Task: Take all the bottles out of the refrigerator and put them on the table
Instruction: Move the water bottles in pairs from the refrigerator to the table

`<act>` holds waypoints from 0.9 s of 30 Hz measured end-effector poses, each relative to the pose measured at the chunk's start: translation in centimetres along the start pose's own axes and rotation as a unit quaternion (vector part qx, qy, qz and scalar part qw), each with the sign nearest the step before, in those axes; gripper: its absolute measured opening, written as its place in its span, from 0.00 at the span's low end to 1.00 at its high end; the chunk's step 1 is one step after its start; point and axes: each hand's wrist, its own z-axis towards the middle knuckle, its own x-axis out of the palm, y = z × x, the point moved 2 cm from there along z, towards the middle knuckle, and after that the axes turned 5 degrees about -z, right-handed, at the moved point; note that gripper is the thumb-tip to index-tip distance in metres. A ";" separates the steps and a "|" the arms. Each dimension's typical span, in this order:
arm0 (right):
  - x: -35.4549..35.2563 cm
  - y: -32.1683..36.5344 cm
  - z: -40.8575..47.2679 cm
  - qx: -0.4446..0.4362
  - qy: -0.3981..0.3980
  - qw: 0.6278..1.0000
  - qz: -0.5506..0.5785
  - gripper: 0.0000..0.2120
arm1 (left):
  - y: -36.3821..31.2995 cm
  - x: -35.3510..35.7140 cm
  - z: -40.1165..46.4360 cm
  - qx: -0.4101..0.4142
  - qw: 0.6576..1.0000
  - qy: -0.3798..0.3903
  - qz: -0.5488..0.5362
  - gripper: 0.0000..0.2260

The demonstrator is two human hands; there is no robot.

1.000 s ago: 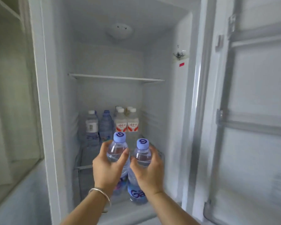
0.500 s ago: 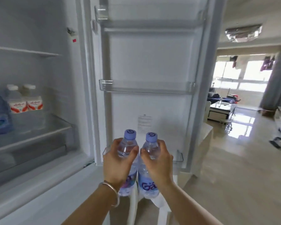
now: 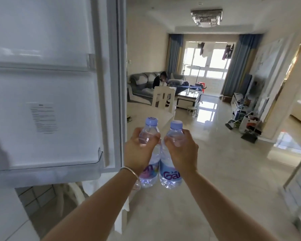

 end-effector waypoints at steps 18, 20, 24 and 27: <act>15.2 -14.9 24.2 0.052 0.098 0.994 -0.009 0.19 | 17.3 12.3 21.0 -0.120 0.984 -0.124 0.037 0.20; 18.1 -15.3 26.4 0.066 0.111 0.992 -0.011 0.19 | 19.1 12.0 23.7 -0.136 0.980 -0.135 0.050 0.17; 23.8 -16.0 30.2 0.062 0.147 0.987 -0.003 0.18 | 22.1 11.0 28.7 -0.158 0.969 -0.171 0.080 0.13; 29.0 -16.7 32.8 0.070 0.189 0.979 0.024 0.18 | 24.3 9.7 32.2 -0.148 0.956 -0.218 0.128 0.17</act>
